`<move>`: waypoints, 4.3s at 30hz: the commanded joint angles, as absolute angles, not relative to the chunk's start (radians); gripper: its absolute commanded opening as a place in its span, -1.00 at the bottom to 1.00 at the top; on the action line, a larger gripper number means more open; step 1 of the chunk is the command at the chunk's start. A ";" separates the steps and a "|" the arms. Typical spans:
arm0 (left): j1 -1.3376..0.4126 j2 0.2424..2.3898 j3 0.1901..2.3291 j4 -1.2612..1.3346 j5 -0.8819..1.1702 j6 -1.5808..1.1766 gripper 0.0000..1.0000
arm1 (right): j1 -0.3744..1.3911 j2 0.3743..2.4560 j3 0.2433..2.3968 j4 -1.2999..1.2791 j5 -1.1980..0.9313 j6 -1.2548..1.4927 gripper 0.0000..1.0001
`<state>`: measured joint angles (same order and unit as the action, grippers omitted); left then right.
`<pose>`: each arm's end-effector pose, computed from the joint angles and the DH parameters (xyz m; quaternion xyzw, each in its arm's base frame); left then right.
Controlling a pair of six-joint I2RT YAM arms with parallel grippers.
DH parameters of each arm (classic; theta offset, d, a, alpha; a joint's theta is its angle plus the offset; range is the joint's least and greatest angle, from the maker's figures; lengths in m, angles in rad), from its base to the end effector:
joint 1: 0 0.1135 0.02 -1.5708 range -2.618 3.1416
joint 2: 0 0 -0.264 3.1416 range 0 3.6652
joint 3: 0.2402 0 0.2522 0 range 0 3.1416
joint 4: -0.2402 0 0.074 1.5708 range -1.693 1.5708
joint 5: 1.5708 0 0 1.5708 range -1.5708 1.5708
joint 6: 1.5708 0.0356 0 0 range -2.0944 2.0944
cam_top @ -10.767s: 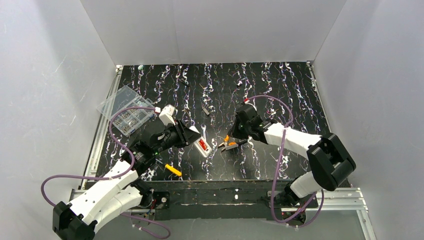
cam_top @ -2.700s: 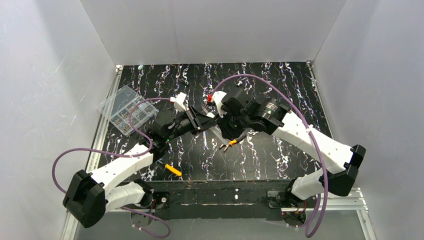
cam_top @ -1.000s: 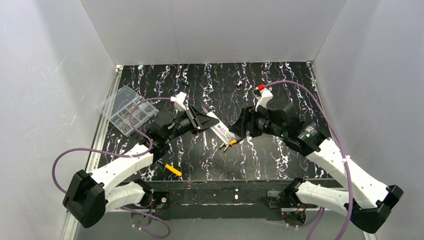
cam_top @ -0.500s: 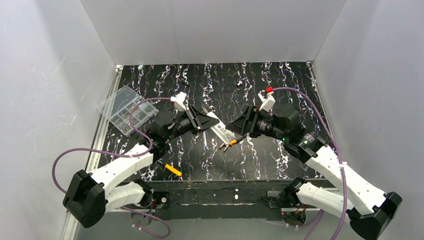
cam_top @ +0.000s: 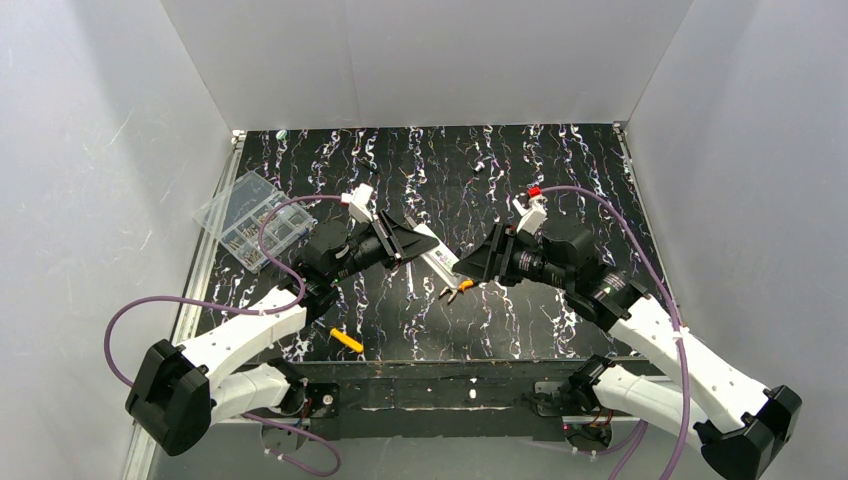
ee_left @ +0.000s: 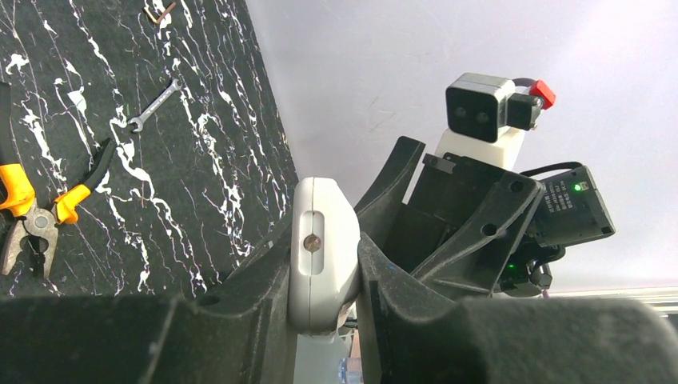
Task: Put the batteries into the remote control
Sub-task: Load the battery cover into the remote control, then place the remote control at the center of the board.
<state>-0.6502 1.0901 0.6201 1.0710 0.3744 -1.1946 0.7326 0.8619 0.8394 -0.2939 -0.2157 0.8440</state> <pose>0.1767 -0.1507 0.3507 0.0355 0.4854 -0.7452 0.4558 0.1419 0.1379 0.3345 -0.0183 0.8072 0.4752 0.3496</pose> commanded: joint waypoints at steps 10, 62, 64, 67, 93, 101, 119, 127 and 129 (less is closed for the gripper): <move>-0.655 1.067 0.672 1.148 0.399 -1.193 -1.00 | 0.726 0.873 0.823 -0.225 -0.277 0.870 0.29; -0.655 1.149 0.705 1.309 0.285 -1.304 -1.00 | 0.707 0.697 0.601 0.197 -0.118 1.148 0.45; -0.654 1.156 0.711 1.321 0.287 -1.310 -1.00 | 0.707 0.704 0.593 0.229 -0.117 1.162 0.44; -0.654 1.157 0.717 1.324 0.285 -1.315 -1.00 | 0.707 0.725 0.592 0.254 -0.123 1.177 0.42; -0.654 1.140 0.713 1.311 0.296 -1.321 -1.00 | 0.694 0.885 0.562 0.491 -0.200 1.289 -0.27; -0.655 1.122 0.712 1.221 0.299 -1.319 -0.55 | 0.693 0.908 0.587 0.494 -0.221 1.260 -0.97; -0.644 0.947 0.735 0.721 0.302 -1.079 0.96 | 0.673 0.756 0.847 -0.200 0.145 0.824 -0.97; -0.635 0.889 0.874 0.030 0.246 -0.831 0.96 | 0.674 1.274 1.355 -0.952 0.606 0.447 -0.97; -0.633 0.884 0.884 -0.029 0.256 -0.802 0.96 | 0.675 1.389 1.419 -1.030 0.674 0.400 -0.97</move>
<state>-0.6430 0.9081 0.8371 0.2687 0.2661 -0.9260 0.6754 1.1732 1.3258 -0.6483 0.4171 0.6033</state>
